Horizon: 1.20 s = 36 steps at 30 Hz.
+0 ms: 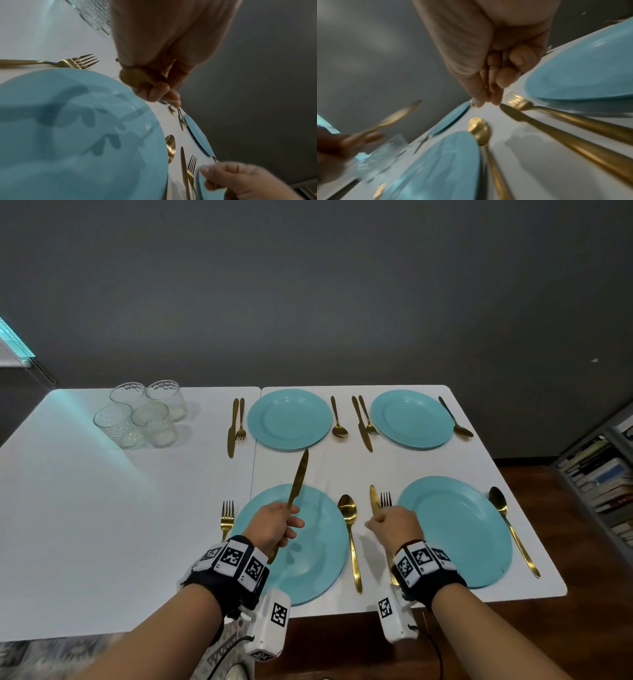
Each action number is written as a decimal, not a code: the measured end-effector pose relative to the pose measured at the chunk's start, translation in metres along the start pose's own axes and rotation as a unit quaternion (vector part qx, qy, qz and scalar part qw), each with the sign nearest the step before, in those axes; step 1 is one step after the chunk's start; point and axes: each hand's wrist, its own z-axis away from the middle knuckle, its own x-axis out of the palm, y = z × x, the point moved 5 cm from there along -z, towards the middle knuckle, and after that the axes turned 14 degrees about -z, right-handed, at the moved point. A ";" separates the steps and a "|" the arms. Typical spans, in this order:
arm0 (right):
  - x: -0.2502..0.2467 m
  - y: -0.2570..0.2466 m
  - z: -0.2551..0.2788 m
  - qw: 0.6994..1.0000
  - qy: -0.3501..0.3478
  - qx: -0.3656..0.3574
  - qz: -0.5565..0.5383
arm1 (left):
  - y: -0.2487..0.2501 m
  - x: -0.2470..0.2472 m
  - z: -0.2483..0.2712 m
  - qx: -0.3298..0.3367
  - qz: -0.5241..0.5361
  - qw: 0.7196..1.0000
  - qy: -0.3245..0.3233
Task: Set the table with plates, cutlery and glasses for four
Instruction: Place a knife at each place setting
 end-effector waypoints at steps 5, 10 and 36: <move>0.026 -0.052 0.026 0.989 -0.082 -0.119 -0.020 | -0.009 0.001 0.006 -0.012 0.028 0.999 -0.010; 0.033 -0.103 0.042 0.979 -0.069 -0.191 -0.001 | -0.008 -0.009 0.012 0.022 -0.010 0.997 -0.074; 0.192 -0.205 0.077 0.942 -0.108 0.083 -0.308 | -0.080 -0.167 0.009 0.089 -0.170 0.976 -0.100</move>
